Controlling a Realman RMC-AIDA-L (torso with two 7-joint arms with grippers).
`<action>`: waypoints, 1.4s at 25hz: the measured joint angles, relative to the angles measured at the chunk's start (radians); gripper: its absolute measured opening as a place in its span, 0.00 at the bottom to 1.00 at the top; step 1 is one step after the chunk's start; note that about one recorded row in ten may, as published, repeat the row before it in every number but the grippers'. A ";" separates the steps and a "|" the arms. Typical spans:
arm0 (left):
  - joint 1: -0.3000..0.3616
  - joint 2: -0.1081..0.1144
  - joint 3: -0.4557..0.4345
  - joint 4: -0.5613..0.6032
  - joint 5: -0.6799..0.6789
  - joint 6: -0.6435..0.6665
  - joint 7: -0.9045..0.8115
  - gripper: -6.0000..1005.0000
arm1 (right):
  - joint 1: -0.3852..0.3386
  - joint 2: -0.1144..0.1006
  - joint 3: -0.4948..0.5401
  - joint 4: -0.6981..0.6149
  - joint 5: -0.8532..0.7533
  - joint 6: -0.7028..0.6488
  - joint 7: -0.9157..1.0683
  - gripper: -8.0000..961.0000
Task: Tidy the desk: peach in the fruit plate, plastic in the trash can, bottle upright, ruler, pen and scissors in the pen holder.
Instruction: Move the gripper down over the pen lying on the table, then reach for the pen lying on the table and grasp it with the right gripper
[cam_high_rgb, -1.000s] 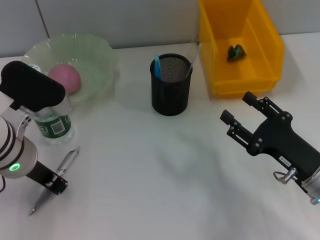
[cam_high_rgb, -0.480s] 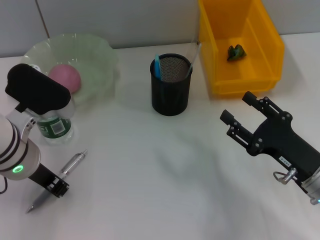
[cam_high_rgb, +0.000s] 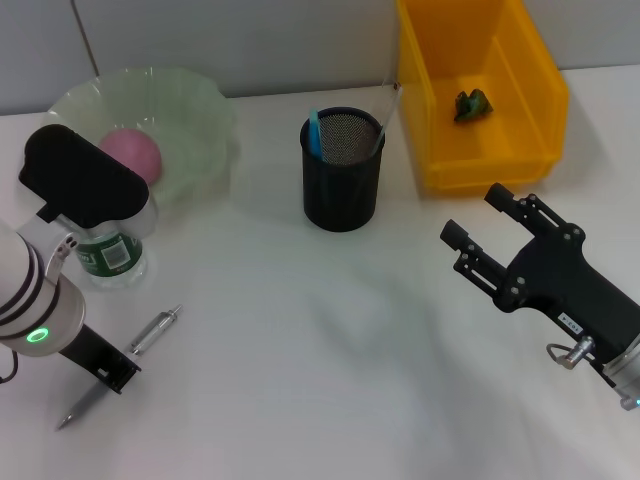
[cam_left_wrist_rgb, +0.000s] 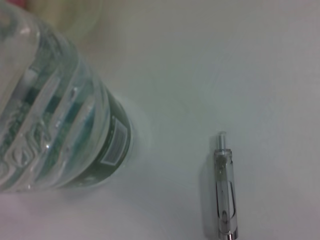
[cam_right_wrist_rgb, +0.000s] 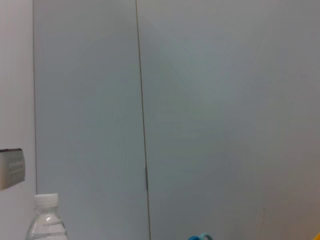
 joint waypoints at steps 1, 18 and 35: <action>-0.001 0.000 -0.001 -0.002 -0.001 -0.001 0.000 0.21 | 0.000 0.000 0.000 0.000 0.000 0.000 0.000 0.65; 0.008 -0.001 0.001 0.064 -0.051 0.024 0.013 0.13 | -0.002 0.000 0.001 -0.002 0.002 -0.004 0.012 0.64; 0.122 0.000 0.007 0.232 -0.294 -0.194 0.182 0.13 | -0.001 -0.006 -0.024 -0.268 -0.004 -0.405 0.580 0.64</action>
